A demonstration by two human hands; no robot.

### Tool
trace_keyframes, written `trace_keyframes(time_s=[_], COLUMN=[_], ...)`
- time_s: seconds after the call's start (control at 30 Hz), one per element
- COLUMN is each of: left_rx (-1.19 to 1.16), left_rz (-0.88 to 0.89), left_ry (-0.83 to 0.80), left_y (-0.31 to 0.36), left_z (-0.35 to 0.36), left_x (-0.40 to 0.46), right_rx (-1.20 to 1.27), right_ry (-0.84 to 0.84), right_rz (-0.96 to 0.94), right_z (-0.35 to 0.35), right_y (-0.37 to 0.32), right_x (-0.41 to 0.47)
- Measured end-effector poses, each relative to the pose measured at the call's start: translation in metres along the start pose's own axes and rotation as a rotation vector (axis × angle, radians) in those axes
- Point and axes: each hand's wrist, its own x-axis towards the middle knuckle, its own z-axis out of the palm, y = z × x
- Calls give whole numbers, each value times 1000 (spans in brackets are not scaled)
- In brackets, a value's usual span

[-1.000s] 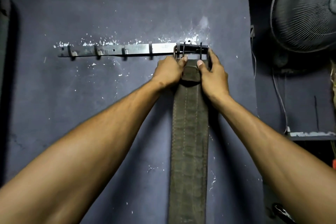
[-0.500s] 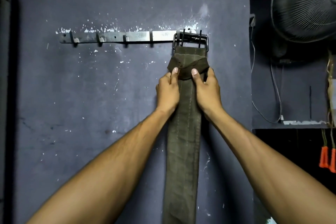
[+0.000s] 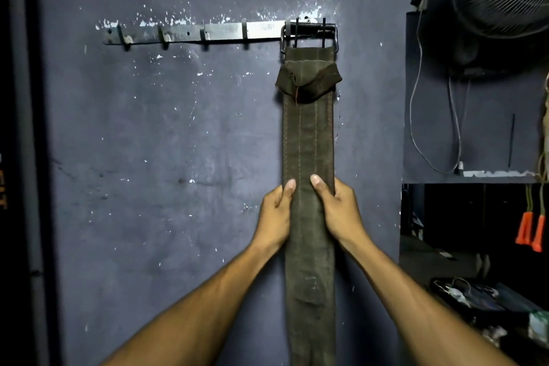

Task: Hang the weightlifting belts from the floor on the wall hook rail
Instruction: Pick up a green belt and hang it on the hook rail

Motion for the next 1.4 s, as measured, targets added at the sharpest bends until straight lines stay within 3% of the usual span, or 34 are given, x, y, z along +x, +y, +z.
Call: trace_keyframes(time_s=[0.1, 0.2, 0.33, 0.43, 0.53, 0.63, 0.77, 0.87, 1.0, 1.17, 1.33, 1.4], left_rx=[-38, -89, 19, -17, -64, -43, -103, -126, -86, -78, 36, 90], left_rz=[-8, -29, -138, -162, -217, -338, -407, -460, -581, -616, -706, -720], left_ry=[72, 21, -49, -8, -51, -109, -42, -65, -196, -158, -319, -307], left_y=[-5, -12, -59, -69, -67, -87, -100, -98, -122, -135, -135, -142], left_z=[4, 1, -14, -15, -16, -23, -19, -17, -28, -33, -53, -63], left_x=[-4, -22, -77, -89, -98, -139, -170, -181, -235, -267, -312, -332], right_rx=[114, 302, 169, 259, 354, 300, 376, 432, 292, 254, 88, 4], right_ry=[45, -23, -78, -43, -118, -195, -156, -223, -327, -234, -376, -354], right_rz=[39, 101, 174, 258, 283, 367, 423, 440, 520, 544, 675, 738], right_z=[0, 0, -6, -7, -13, -21, -25, -32, -51, -53, -62, -60], right_y=[8, 10, 49, 55, 57, 77, 88, 84, 106, 107, 109, 113], right_x=[-4, -19, -71, -74, -84, -127, -151, -158, -216, -259, -316, -344])
